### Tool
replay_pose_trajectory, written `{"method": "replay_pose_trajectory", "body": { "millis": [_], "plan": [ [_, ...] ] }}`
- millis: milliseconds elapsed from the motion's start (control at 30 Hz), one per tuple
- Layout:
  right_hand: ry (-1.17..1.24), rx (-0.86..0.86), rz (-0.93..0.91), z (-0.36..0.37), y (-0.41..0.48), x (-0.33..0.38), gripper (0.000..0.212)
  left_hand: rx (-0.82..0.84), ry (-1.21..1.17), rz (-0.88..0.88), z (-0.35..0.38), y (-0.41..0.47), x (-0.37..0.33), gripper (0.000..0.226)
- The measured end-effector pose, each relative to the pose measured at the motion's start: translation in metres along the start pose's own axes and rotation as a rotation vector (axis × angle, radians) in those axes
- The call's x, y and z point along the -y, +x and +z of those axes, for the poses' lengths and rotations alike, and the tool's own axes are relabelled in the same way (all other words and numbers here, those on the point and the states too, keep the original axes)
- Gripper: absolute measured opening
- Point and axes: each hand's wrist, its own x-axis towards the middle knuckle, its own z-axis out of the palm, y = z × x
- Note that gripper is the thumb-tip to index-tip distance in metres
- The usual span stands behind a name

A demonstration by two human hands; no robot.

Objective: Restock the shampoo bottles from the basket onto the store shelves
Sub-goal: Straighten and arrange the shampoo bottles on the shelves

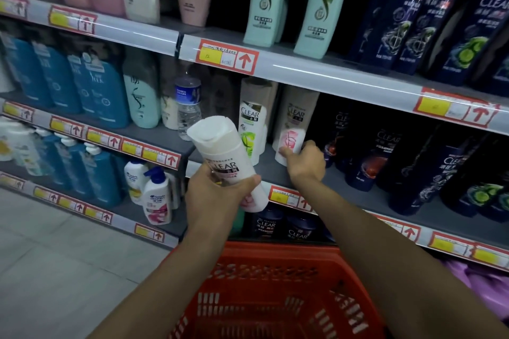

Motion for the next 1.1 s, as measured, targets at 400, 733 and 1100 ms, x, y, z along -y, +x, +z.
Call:
{"method": "replay_pose_trajectory", "body": {
  "millis": [400, 733, 1100],
  "plan": [
    [-0.058, -0.047, -0.014, -0.053, -0.021, -0.06, 0.044, 0.01, -0.015, -0.046, 0.012, -0.007, 0.0, 0.049],
    [0.112, -0.119, 0.017, -0.07, -0.041, -0.08, 0.063, 0.027, -0.035, -0.049, 0.018, -0.007, -0.002, 0.06],
    [0.184, 0.048, -0.202, 0.002, -0.036, -0.014, 0.041, -0.035, -0.071, -0.055, 0.005, 0.013, -0.003, 0.04]
  ]
}}
